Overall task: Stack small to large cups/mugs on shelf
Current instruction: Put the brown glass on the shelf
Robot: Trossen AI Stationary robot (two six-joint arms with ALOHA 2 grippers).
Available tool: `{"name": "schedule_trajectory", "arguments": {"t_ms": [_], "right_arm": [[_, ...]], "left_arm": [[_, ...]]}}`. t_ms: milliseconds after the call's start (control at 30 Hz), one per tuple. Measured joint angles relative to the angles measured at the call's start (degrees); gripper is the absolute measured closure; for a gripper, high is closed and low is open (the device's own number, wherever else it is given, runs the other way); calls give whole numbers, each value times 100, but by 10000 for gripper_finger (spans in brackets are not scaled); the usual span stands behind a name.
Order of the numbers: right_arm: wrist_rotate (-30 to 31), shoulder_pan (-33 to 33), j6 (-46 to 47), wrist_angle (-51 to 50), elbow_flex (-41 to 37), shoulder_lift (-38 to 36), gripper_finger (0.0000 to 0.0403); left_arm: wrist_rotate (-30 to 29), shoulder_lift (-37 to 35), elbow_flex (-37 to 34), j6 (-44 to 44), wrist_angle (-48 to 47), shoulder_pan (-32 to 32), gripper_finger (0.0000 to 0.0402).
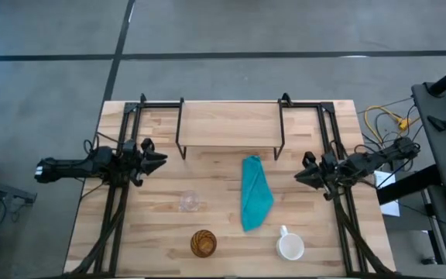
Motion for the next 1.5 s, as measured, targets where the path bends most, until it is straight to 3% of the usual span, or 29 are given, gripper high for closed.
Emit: {"name": "schedule_trajectory", "arguments": {"t_ms": [100,200,500,667,900,1067,1233,1333,1500], "right_arm": [[-3,2,-44,907,1,269,349],[-9,2,-129,1253,113,583,349],[-58,2,-152,-553,1958,2016,349],[-58,2,-154,-1341,3362,2866,349],[-58,2,-249,-1729,4989,3769,349],[-58,2,-1095,-1768,5765,4351,349],[-60,2,-1492,-1856,6451,4884,349],[-119,2,-1192,-2806,6974,5214,349],[-393,104,202,-5994,7947,5837,349]], "left_arm": [[536,86,298,90,-416,-2,316],[656,279,748,103,-942,0,316],[855,1648,2526,256,-3030,-2,316],[1131,2457,3467,802,-3018,-2,316],[1135,2998,4617,975,-3011,-2,316],[1137,3099,4886,1766,-3030,-2,316],[1137,3176,4853,1749,-3109,-2,316],[1146,3263,4851,1669,-3140,-2,316],[1160,3423,4851,1294,-3137,-2,316]]}}
